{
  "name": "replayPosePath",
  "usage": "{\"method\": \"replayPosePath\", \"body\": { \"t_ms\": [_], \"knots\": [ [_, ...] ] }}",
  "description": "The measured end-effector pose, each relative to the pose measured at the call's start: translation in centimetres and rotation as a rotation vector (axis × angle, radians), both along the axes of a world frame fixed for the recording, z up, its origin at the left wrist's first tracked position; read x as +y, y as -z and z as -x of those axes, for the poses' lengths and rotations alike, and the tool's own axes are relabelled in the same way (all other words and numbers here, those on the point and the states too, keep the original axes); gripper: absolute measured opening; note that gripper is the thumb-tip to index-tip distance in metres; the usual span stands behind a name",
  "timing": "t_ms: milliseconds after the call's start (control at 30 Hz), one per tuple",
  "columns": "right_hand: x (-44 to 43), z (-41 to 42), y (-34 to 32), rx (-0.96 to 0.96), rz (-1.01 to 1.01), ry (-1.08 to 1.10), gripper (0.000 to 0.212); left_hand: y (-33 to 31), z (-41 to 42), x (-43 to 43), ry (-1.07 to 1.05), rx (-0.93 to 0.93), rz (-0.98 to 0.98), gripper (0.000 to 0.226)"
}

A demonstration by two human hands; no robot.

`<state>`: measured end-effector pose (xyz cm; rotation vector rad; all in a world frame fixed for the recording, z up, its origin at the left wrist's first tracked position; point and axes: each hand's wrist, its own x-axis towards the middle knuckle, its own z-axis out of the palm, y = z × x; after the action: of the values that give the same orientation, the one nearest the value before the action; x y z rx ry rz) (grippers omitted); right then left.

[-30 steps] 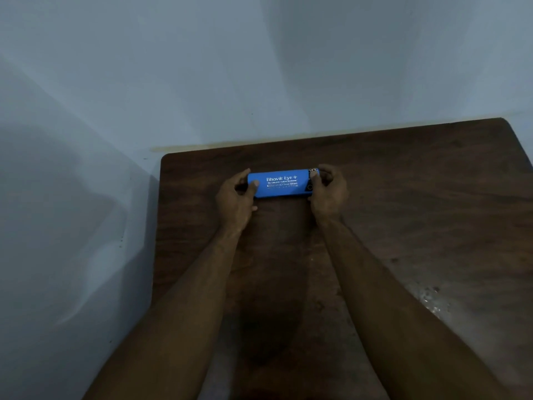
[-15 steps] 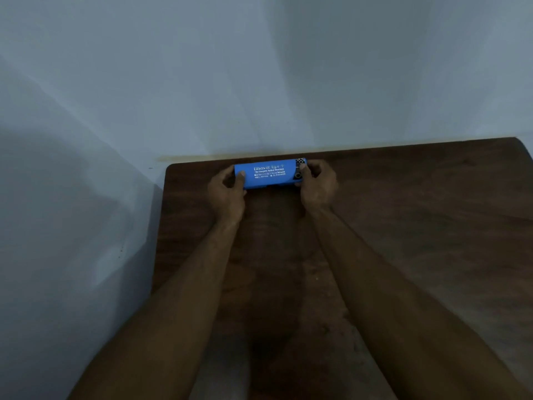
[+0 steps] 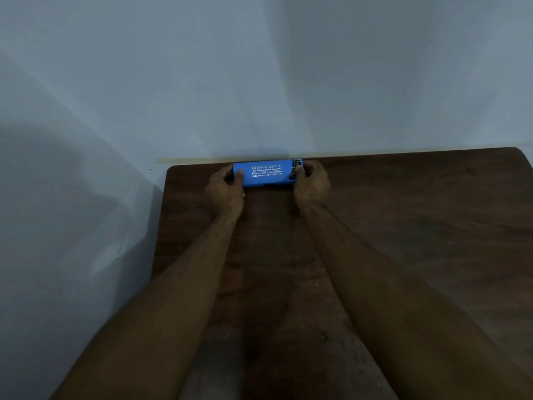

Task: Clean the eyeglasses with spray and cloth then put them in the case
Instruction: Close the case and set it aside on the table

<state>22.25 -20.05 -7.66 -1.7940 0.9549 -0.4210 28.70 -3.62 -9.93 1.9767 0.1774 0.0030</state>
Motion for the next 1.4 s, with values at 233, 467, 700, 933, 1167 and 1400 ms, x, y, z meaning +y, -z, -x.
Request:
{"method": "replayPosePath", "body": {
  "t_ms": [233,467,700,933,1167,1400],
  "knots": [
    [0.2,0.5,-0.8,0.022,-0.047,0.000,0.030,2.8,-0.8,1.2,0.029,-0.027,-0.075,0.082],
    [3.8,6.9,-2.6,-0.016,0.031,-0.103,0.040,-4.7,8.7,0.8,0.107,-0.046,-0.178,0.046],
    [10.0,20.7,-6.2,0.089,-0.019,-0.256,0.051,-6.6,24.1,2.4,0.268,-0.005,-0.073,0.035],
    [10.0,35.8,-5.2,0.187,0.000,-0.325,0.045,-5.8,31.6,3.9,0.392,-0.011,-0.169,0.030],
    [6.1,46.6,-4.5,0.347,0.067,-0.294,0.029,-6.1,33.1,4.8,0.510,-0.004,-0.283,0.030],
    [1.8,45.0,-4.8,0.392,0.093,-0.022,0.040,-5.7,34.0,4.3,0.539,-0.028,-0.322,0.029]
  ]
}}
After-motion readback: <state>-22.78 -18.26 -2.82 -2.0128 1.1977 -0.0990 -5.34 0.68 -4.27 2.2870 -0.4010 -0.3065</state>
